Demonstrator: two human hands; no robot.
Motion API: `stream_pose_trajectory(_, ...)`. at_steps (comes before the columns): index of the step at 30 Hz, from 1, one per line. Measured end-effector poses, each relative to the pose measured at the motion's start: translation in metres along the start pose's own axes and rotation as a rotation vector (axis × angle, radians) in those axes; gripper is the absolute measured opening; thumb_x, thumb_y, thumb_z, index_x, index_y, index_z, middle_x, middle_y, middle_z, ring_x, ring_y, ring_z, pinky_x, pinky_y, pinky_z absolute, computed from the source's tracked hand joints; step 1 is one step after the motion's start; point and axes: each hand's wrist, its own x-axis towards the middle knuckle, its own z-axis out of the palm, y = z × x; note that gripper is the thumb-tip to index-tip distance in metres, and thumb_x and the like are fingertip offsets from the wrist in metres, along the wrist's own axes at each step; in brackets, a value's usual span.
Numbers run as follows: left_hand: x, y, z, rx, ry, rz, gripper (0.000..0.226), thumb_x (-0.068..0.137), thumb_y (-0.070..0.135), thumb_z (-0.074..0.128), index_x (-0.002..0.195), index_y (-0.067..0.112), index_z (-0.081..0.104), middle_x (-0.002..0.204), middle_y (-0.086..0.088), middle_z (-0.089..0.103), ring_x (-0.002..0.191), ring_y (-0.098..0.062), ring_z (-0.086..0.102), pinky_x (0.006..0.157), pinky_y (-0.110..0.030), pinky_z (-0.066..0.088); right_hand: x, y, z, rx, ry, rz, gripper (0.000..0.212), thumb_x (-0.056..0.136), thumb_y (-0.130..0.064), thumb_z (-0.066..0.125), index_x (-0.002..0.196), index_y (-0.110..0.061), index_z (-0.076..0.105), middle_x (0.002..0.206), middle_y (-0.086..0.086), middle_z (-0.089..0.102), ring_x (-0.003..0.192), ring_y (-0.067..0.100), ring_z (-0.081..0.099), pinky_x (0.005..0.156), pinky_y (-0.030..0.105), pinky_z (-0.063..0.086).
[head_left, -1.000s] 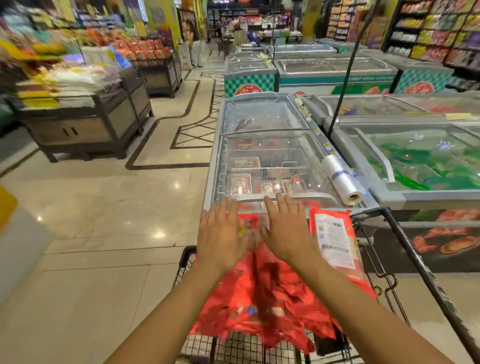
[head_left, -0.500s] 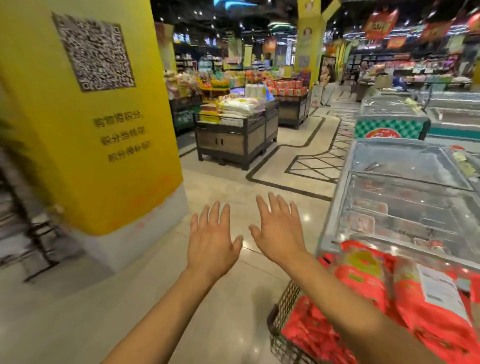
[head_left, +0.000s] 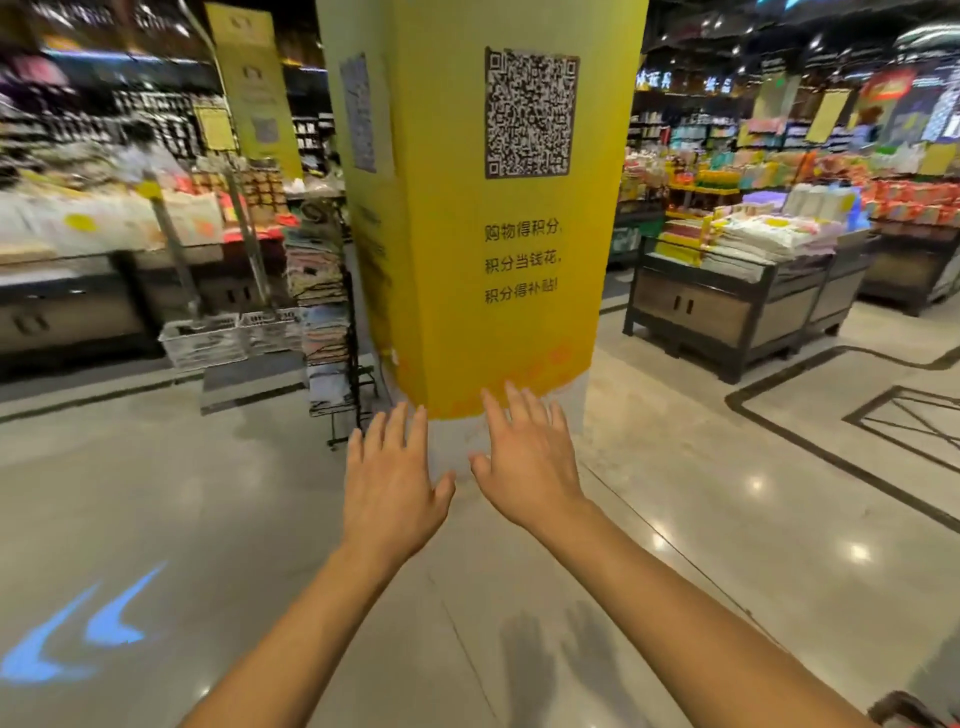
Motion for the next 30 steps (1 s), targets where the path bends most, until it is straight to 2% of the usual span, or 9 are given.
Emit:
stream_pose_trajectory(4,0.021,-0.049,0.0,0.087,-0.024,-0.143,0.084,0.096,0.052,0.056,0.163,0.014,0.022,0.168,-0.013,0.027,0.153,-0.034,0.026,0.127,-0.051,0.019,0.053,-0.04,0.025,0.045,-0.038,-0.132,0.076,0.103,-0.049,0.045,0.163,-0.022,0.009,0.171,0.012,0.007,0.157,0.029,0.006,0.126,0.052,0.005)
stream_pose_trajectory(9,0.049,-0.108,-0.003,0.17,0.009,-0.329,0.081,0.093,0.049,0.062,0.158,0.009,0.035,0.163,-0.018,0.037,0.149,-0.041,0.035,0.123,-0.056,0.025,0.128,-0.09,0.051,0.117,-0.055,-0.311,0.075,0.101,-0.049,0.047,0.162,-0.022,0.012,0.17,0.011,0.012,0.156,0.03,0.009,0.126,0.052,0.006)
stream_pose_trajectory(16,0.065,-0.173,-0.016,0.255,0.017,-0.577,0.081,0.104,0.056,0.04,0.166,0.018,0.004,0.174,-0.009,0.003,0.16,-0.031,0.005,0.128,-0.048,0.003,0.195,-0.159,0.074,0.232,-0.093,-0.559,0.074,0.103,-0.05,0.044,0.163,-0.022,0.011,0.17,0.011,0.011,0.157,0.028,0.007,0.126,0.052,0.006)
stream_pose_trajectory(22,0.036,-0.214,-0.035,0.364,-0.016,-0.806,0.08,0.105,0.058,0.034,0.166,0.02,-0.002,0.174,-0.006,-0.001,0.16,-0.029,0.002,0.129,-0.049,0.005,0.21,-0.235,0.093,0.309,-0.149,-0.761,0.073,0.105,-0.051,0.04,0.163,-0.023,0.007,0.171,0.009,0.008,0.157,0.029,0.007,0.126,0.049,0.003)
stream_pose_trajectory(30,-0.022,-0.286,-0.056,0.439,0.032,-1.079,0.081,0.104,0.061,0.036,0.166,0.021,0.002,0.174,-0.007,0.002,0.16,-0.031,0.004,0.128,-0.05,0.002,0.188,-0.345,0.113,0.37,-0.227,-1.003,0.072,0.105,-0.055,0.038,0.163,-0.027,0.006,0.172,0.005,0.005,0.158,0.026,0.004,0.126,0.048,0.003)
